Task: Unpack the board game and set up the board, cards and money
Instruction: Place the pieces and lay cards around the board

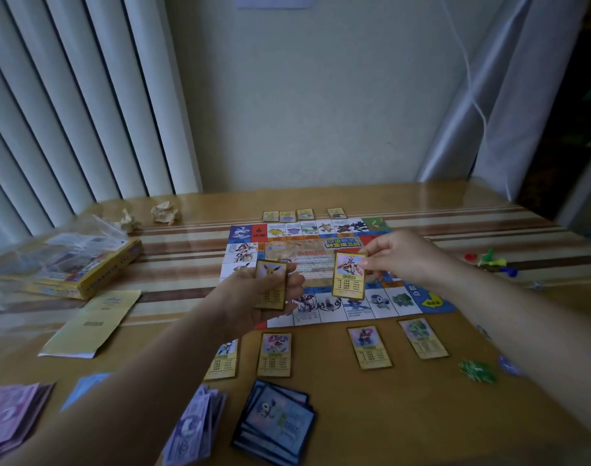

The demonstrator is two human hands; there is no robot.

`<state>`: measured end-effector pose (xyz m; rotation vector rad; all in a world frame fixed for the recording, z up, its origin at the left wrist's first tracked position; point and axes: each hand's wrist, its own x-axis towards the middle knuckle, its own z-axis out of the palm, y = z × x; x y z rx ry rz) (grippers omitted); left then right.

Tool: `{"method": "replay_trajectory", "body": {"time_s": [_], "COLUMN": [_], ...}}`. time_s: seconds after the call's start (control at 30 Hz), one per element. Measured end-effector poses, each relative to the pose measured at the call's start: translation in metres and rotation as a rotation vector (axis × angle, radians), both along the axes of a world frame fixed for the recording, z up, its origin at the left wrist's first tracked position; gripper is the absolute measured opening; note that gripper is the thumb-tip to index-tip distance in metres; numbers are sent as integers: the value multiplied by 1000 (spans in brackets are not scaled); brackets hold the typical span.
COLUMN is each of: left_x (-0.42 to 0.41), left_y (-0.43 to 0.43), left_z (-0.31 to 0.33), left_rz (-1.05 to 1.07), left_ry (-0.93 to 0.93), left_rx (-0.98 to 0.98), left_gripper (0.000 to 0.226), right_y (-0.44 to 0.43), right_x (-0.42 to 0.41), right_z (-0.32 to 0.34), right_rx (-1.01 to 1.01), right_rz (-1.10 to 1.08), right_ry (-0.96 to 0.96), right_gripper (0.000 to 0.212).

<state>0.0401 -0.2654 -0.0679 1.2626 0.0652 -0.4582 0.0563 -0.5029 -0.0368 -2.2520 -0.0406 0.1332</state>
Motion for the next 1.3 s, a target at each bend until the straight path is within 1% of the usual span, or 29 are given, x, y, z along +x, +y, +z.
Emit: {"method": "replay_trajectory", "body": {"time_s": [0.13, 0.3, 0.37, 0.43, 0.53, 0.67, 0.8, 0.9, 0.97, 1.1, 1.2, 1.3], "left_x": [9, 24, 30, 37, 44, 53, 61, 65, 66, 67, 64, 64], "left_y": [-7, -26, -35, -44, -57, -67, -67, -61, -56, -46, -38, -22], "left_z": [1, 11, 15, 18, 22, 24, 22, 23, 26, 31, 34, 37], "left_rz": [36, 92, 80, 87, 93, 114, 187, 213, 229, 215, 224, 157], "left_ry": [44, 79, 90, 92, 93, 117, 116, 90, 69, -29, -63, -150], "left_rx": [-4, -65, -107, -120, -113, -85, -54, 3, 31, 82, 118, 263], "left_gripper": [22, 25, 27, 25, 24, 25, 19, 13, 15, 19, 15, 15], "right_y": [-8, -27, -34, -40, -49, -57, -61, -60, -56, -43, -32, -19], "right_x": [5, 23, 29, 33, 37, 40, 40, 45, 49, 57, 59, 59], "right_z": [14, 35, 39, 42, 44, 40, 39, 41, 43, 44, 44, 47], "right_rx": [15, 174, 186, 145, 93, 93, 119, 96, 81, 74, 59, 45], "right_rz": [-53, -185, -181, -144, -112, -152, -173, -176, -158, -111, -64, -9], "right_ry": [-69, -196, -201, -207, -210, -245, -247, -264, -268, -246, -233, -232], "right_gripper": [11, 28, 33, 35, 29, 26, 9, 5, 3, 13, 14, 17]}}
